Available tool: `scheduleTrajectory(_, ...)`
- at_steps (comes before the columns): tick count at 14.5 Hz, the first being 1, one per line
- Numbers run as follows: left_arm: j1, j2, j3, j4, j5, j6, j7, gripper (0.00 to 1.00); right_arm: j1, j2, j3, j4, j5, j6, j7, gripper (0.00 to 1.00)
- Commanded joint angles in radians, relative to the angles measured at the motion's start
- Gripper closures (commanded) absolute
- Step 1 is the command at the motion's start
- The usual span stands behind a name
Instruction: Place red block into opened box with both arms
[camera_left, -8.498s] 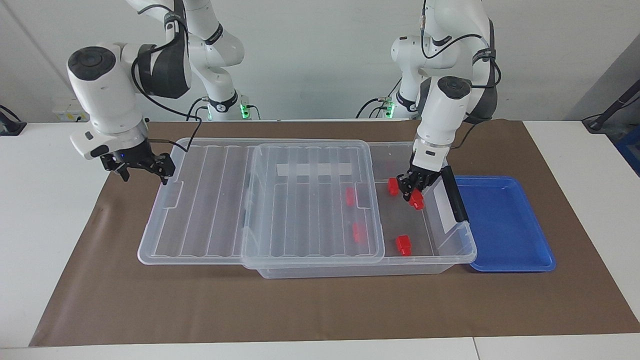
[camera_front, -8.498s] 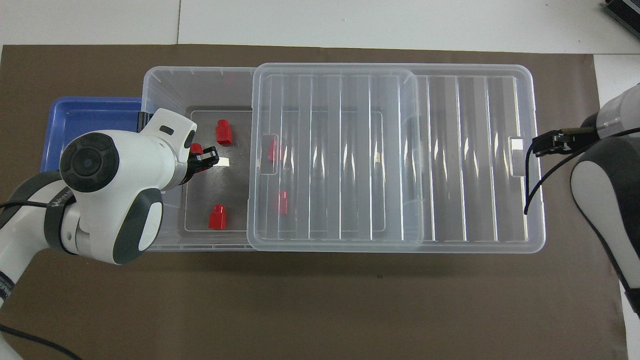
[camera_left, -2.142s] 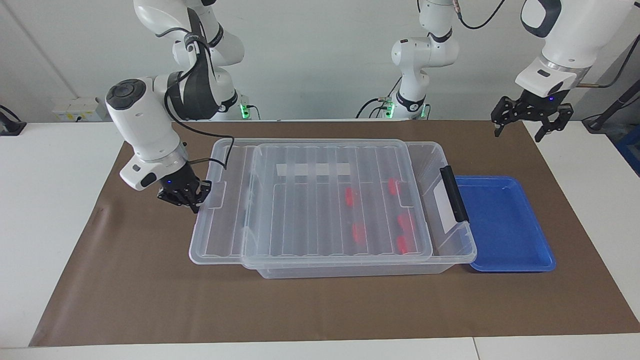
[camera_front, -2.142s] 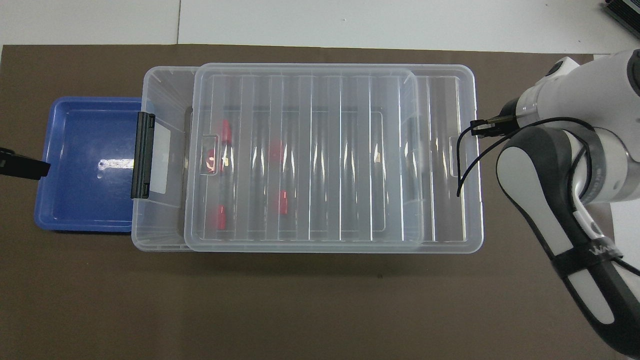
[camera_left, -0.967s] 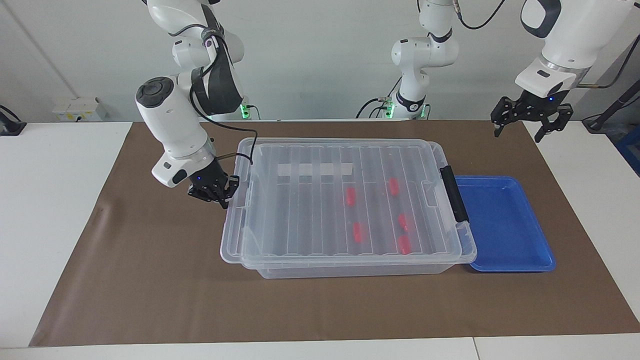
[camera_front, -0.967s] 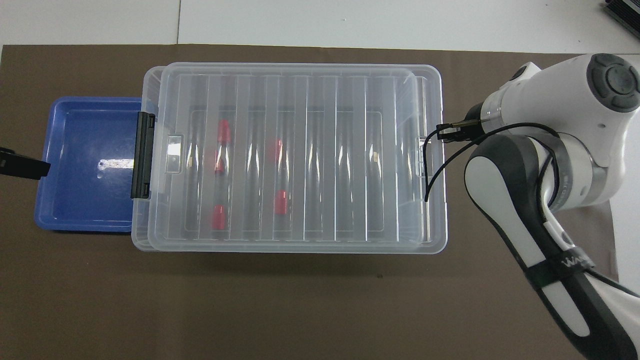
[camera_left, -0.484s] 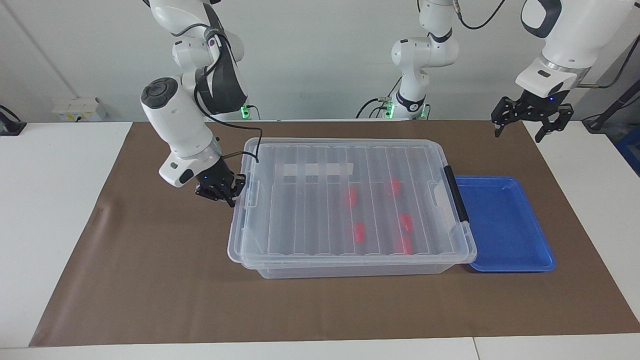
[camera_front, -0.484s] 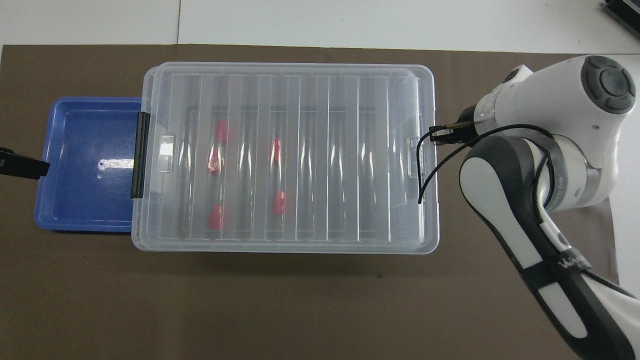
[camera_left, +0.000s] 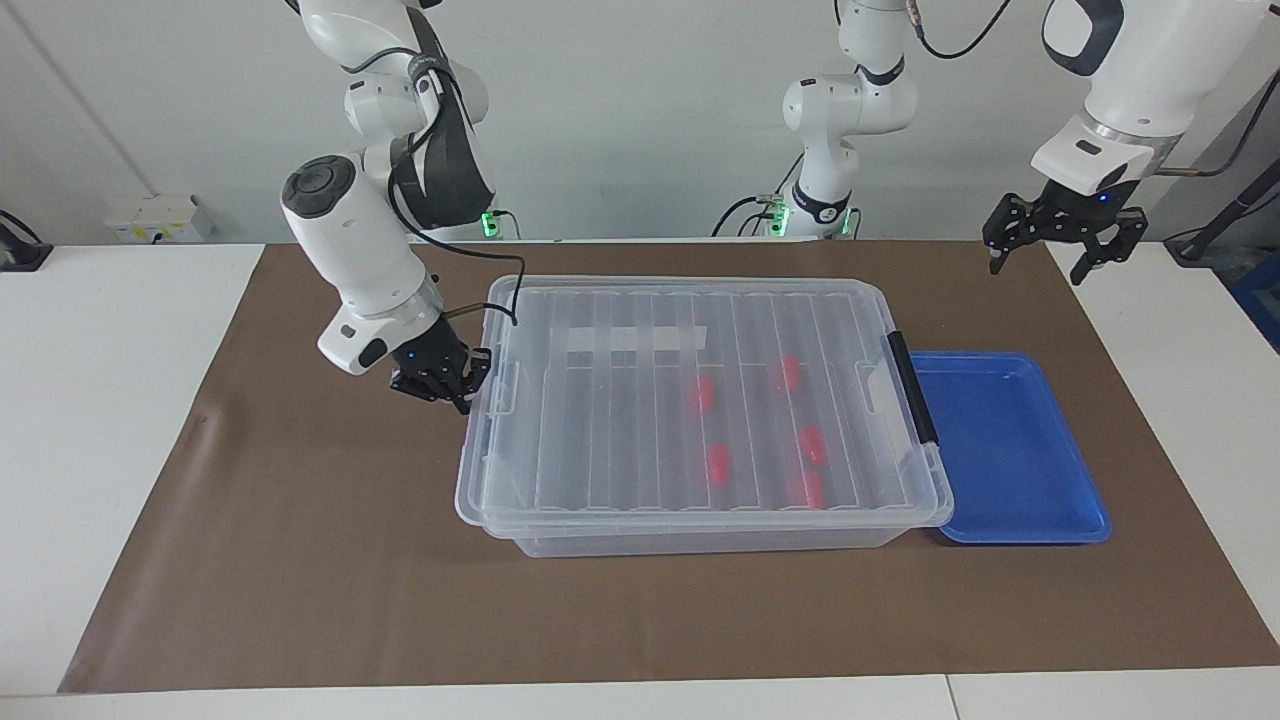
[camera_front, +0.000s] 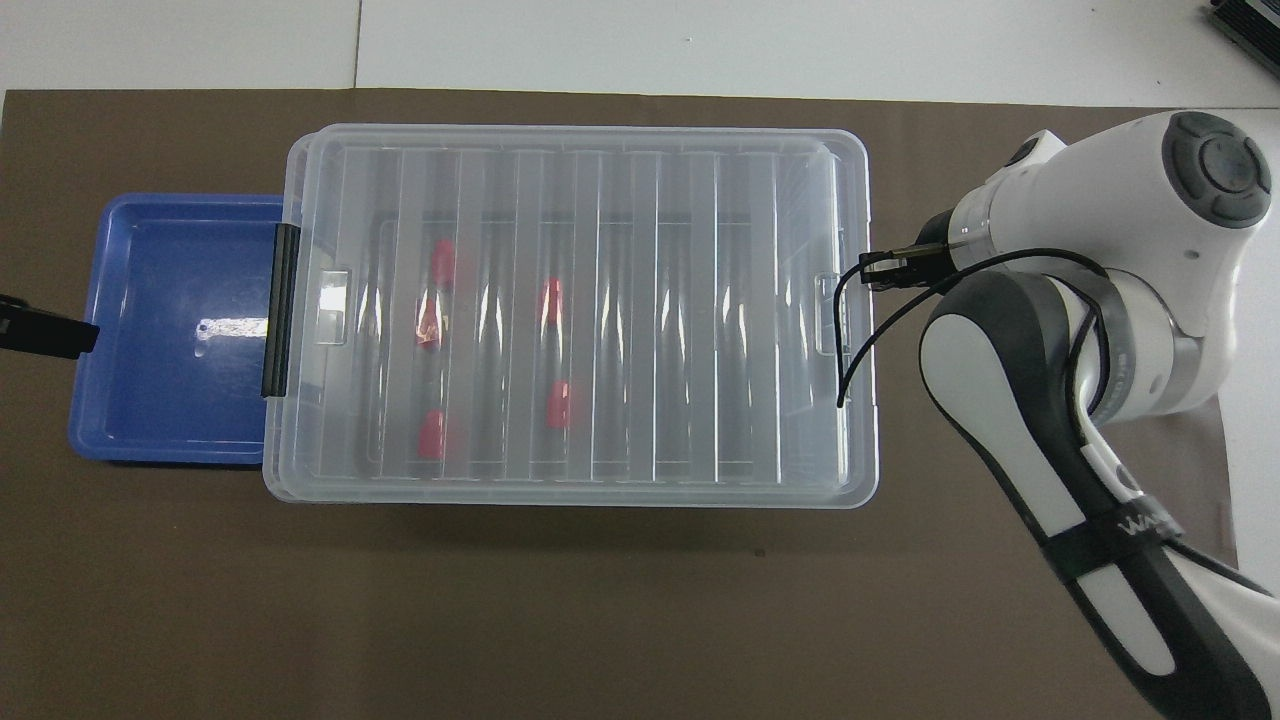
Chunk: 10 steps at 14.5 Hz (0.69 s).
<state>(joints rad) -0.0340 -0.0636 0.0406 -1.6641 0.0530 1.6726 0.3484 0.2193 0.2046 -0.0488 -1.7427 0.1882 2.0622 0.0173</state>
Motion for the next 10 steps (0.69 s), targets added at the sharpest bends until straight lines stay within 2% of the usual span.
scheduleTrajectory(1,-0.001,-0.001,0.004,0.0,-0.012,0.006,0.003,0.0,-0.011,-0.033,-0.011,0.002,-0.025,-0.037,0.024,0.0)
scheduleTrajectory(4,-0.001,-0.001,0.004,0.0,-0.012,0.006,0.003,0.0,-0.043,-0.073,-0.011,0.049,-0.189,-0.135,0.096,0.0)
scheduleTrajectory(10,-0.001,-0.001,0.004,0.0,-0.012,0.004,0.003,0.0,-0.115,-0.151,-0.011,0.156,-0.239,-0.388,0.135,0.0)
